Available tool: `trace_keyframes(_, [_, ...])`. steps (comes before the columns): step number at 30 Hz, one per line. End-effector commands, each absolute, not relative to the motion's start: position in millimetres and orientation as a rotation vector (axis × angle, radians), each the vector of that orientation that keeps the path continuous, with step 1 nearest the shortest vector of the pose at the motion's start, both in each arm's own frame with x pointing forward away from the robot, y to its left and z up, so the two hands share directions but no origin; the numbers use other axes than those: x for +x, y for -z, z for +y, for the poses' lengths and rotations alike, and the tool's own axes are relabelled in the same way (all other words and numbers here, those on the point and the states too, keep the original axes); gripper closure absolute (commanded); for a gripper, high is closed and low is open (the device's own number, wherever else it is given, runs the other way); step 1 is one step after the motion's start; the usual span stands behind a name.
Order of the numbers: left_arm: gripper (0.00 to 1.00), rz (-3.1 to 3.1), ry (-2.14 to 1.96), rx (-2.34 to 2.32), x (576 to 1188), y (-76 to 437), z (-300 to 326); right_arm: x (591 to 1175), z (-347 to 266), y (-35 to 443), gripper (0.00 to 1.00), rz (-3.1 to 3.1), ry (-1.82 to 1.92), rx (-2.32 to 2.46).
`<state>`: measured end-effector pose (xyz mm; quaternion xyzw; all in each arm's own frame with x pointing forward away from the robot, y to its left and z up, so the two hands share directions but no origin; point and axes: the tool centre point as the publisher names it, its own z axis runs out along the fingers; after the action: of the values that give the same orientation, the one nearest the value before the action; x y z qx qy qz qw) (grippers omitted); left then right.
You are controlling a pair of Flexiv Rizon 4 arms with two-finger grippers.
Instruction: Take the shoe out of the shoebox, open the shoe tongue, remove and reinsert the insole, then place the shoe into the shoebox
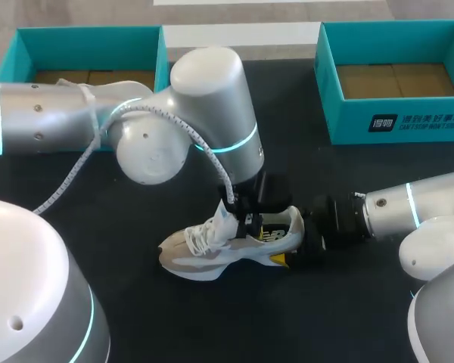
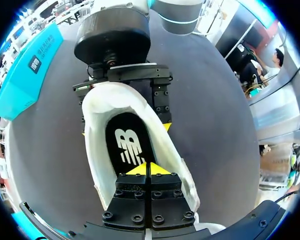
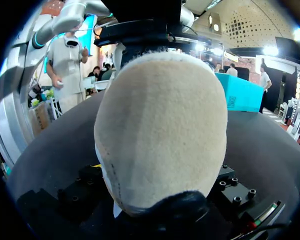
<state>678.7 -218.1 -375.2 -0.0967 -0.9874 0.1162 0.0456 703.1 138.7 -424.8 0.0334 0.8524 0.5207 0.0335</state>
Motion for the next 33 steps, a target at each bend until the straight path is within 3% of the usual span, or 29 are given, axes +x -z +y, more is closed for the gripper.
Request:
trace_keyframes(1, [1.0,-3.016,-0.362,-0.297,675.9,381.0,-219.3,704.8,141.7,428.7,1.0,2.623,-1.596,0.106])
trace_keyframes(11, [1.0,-2.998,-0.374,-0.327,667.9,380.9,-215.2,704.8,141.7,428.7,1.0,2.623,-1.596,0.106])
trace_keyframes(12, [0.96,-2.995,-0.373,-0.328,667.6,381.3,-215.0,704.8,141.7,428.7,1.0,2.623,-1.596,0.106])
trace_keyframes(14, [0.73,-2.99,-0.366,-0.339,667.3,382.8,-215.0,704.8,141.7,428.7,1.0,2.623,-1.596,0.106])
trace_keyframes(15, [0.72,-2.99,-0.365,-0.343,667.4,383.9,-215.3,704.8,141.7,428.7,1.0,2.623,-1.596,0.106])
trace_keyframes(33, [0.7,-3.05,-0.348,-0.375,675.9,422.2,-219.7,704.8,141.7,428.7,1.0,2.623,-1.596,0.106])
